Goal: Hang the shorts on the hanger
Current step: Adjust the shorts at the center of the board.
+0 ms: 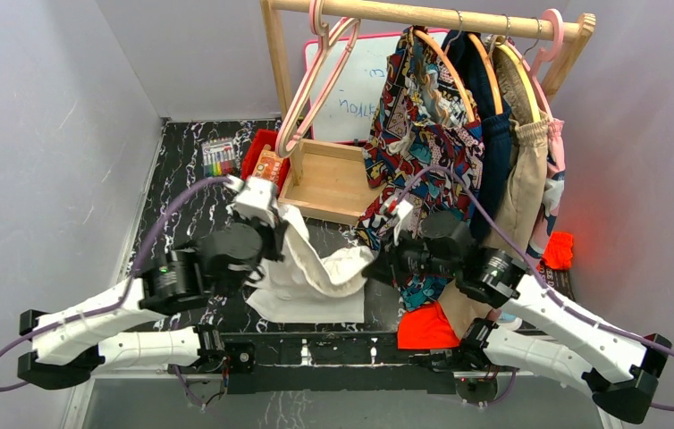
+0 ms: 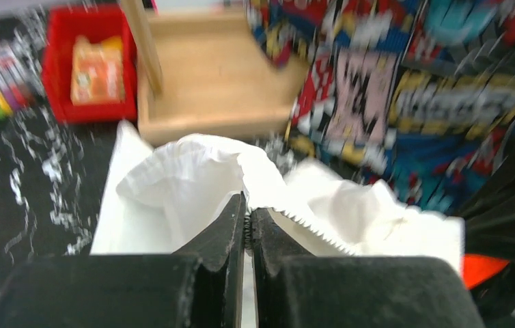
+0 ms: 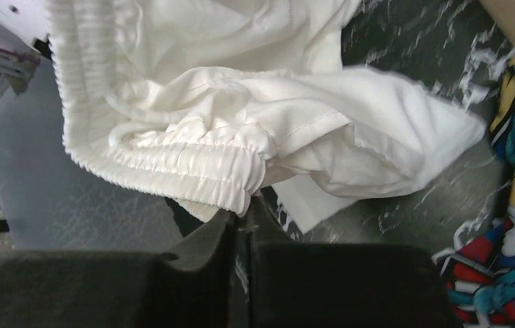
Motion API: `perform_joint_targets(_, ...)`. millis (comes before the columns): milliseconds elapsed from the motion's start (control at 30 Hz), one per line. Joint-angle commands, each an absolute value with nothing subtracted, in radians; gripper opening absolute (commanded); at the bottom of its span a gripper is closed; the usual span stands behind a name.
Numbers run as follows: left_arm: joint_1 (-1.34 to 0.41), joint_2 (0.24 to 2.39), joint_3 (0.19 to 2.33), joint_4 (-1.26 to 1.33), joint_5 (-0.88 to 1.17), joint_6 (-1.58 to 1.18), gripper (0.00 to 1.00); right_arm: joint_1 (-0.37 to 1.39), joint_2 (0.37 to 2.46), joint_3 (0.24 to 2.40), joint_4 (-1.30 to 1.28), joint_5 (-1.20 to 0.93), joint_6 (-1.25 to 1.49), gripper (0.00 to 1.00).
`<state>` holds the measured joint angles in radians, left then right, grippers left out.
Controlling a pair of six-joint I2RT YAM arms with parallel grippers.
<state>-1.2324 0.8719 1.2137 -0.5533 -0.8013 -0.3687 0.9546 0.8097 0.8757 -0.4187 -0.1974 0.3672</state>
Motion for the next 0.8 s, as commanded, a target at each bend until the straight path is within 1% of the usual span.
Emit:
perform_joint_targets(0,-1.228,0.831,1.041,-0.535,-0.684,-0.473,0.0,0.951,0.785,0.832,-0.428,-0.273,0.404,0.34)
perform_joint_targets(33,-1.228,0.831,1.013,-0.517,-0.666,-0.47,0.0,0.949,0.777,0.838,-0.441,-0.248,0.403,0.47)
perform_joint_targets(67,-1.228,0.833,0.994,-0.496,-0.645,-0.462,0.0,0.951,0.765,0.848,-0.445,-0.217,0.401,0.57)
perform_joint_targets(133,-1.228,0.844,0.964,-0.457,-0.601,-0.438,0.0,0.951,0.74,0.879,-0.443,-0.16,0.394,0.72)
perform_joint_targets(167,-1.228,0.85,0.955,-0.439,-0.579,-0.426,0.0,0.95,0.734,0.896,-0.438,-0.135,0.388,0.76)
perform_joint_targets(300,-1.229,0.86,0.914,-0.352,-0.497,-0.375,0.0,0.95,0.754,0.96,-0.369,-0.107,0.375,0.77)
perform_joint_targets(500,-1.228,0.876,0.878,-0.232,-0.407,-0.326,0.0,0.95,0.841,0.962,-0.253,-0.194,0.382,0.76)
perform_joint_targets(633,-1.228,0.934,0.887,-0.206,-0.404,-0.308,0.0,0.951,0.88,0.956,-0.234,-0.236,0.384,0.75)
perform_joint_targets(767,-1.227,0.992,0.885,-0.159,-0.398,-0.296,0.0,0.951,0.893,0.938,-0.249,-0.248,0.37,0.78)
